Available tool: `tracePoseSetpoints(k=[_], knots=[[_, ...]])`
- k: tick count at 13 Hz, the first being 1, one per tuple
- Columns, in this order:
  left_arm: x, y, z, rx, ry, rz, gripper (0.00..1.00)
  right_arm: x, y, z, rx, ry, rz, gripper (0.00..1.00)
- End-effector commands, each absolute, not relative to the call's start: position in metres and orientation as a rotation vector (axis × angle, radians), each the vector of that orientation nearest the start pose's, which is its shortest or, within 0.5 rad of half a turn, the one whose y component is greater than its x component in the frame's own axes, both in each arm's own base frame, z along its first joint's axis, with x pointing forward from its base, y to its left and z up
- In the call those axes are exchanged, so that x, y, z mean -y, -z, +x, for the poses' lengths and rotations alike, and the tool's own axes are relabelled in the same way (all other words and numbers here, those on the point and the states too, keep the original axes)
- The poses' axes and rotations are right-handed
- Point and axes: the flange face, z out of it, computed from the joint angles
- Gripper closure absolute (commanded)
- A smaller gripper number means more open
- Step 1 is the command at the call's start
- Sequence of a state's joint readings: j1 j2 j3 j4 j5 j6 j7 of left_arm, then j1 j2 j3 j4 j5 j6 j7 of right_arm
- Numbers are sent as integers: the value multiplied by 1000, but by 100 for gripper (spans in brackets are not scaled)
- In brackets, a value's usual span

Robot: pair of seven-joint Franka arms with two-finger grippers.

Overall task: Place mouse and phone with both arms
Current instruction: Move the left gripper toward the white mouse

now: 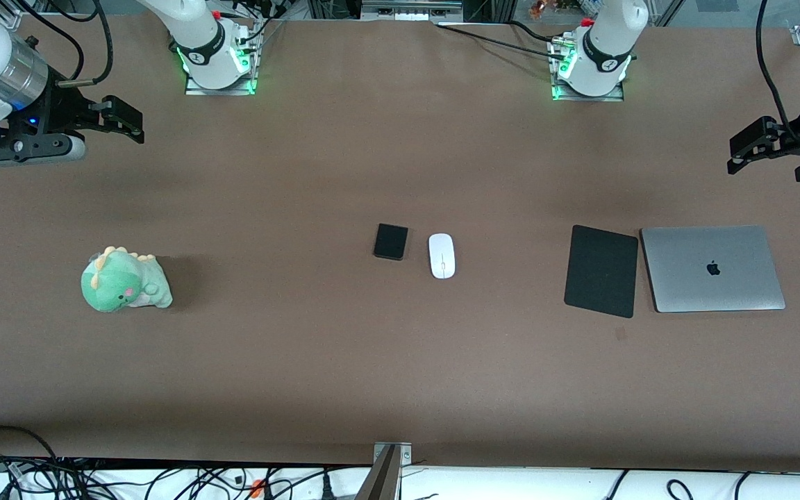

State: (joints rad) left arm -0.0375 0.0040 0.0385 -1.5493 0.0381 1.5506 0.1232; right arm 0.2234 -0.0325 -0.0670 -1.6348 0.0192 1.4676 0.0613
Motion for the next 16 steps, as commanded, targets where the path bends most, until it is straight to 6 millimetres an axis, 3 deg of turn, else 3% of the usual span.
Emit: tracePoseSetpoints(k=[1,8,11,16], knots=[[-3,-637,556,-181,-14,-3081,0,-83,-608,527,169,-199,-3130,0],[3,-633,560,-201,-23,-3089,0,-83,-605,528,162,-197,-3126,0],[7,-619,565,-213,-60,-3096,0,-84,-603,529,152,-190,-3123,0],[74,-562,591,-293,-176,-3112,0,-84,-603,529,152,-190,-3123,0]])
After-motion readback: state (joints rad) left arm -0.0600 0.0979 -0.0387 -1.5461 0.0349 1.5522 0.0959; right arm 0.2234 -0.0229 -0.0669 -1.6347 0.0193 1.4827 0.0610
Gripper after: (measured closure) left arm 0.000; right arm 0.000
